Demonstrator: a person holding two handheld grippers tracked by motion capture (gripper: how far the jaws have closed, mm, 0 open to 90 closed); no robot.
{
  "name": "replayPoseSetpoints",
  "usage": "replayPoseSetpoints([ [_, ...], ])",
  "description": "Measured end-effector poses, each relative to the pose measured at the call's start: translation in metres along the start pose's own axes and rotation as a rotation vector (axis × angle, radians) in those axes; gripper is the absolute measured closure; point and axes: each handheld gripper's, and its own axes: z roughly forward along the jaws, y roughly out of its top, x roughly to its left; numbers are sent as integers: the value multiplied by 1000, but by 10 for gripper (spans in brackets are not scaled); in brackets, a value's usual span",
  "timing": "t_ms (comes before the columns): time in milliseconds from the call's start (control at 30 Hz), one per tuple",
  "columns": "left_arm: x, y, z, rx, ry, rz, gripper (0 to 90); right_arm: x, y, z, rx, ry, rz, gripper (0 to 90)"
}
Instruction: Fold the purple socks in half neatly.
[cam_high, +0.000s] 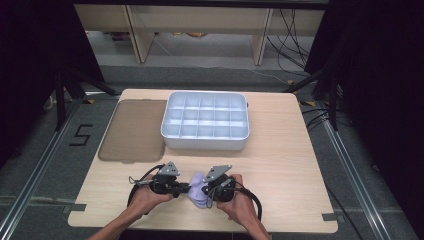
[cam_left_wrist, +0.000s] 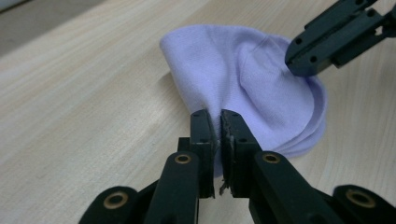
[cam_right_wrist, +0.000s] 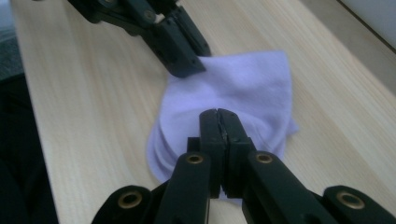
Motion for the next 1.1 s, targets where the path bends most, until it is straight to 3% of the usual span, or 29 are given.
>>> replayPoseSetpoints([
  [67, 0, 1, -3, 4, 11, 23, 837, 1, 2, 1, -27, 21, -12, 896],
  [167, 0, 2, -5, -3, 21, 31, 837, 4, 3, 4, -25, 28, 0, 897],
  [233, -2, 3, -6, -3, 30, 33, 837, 7, 4, 9, -26, 46, -21, 896],
  [267, -3, 3, -7, -1, 33, 54, 837, 8, 4, 11, -23, 64, -22, 897],
  [367, -7, 3, -6, -8, 43, 59, 837, 9, 2, 25, 32, 49, -31, 898],
  [400, -7, 4, -7, 10, 47, 91, 837, 8, 0, 28, 35, 47, -43, 900],
  [567, -8, 5, -8, 11, 41, 96, 837, 7, 3, 21, 12, 42, -33, 897],
  [633, -8, 4, -7, 2, 44, 88, 837, 8, 7, 18, -11, 40, -8, 898],
  [700, -9, 5, -7, -3, 43, 84, 837, 8, 8, 19, -20, 52, -28, 898],
  [767, -10, 5, -7, -5, 43, 76, 836, 12, 8, 31, 31, 50, -50, 898],
  [800, -10, 6, -9, 10, 50, 114, 836, 13, 7, 36, 30, 51, -61, 900],
  [900, -11, 6, -9, 7, 55, 112, 836, 11, 9, 34, 33, 54, -54, 900],
  [933, -11, 6, -10, 22, 67, 135, 836, 8, 10, 32, 26, 46, -47, 900],
  [1000, -12, 6, -9, 18, 59, 125, 836, 6, 10, 31, 12, 42, -36, 900],
  [1067, -13, 7, -10, 29, 65, 149, 836, -7, 11, 25, -12, 2, -18, 900],
  [1100, -13, 7, -10, 29, 65, 149, 837, -7, 11, 25, -12, 2, -18, 900],
])
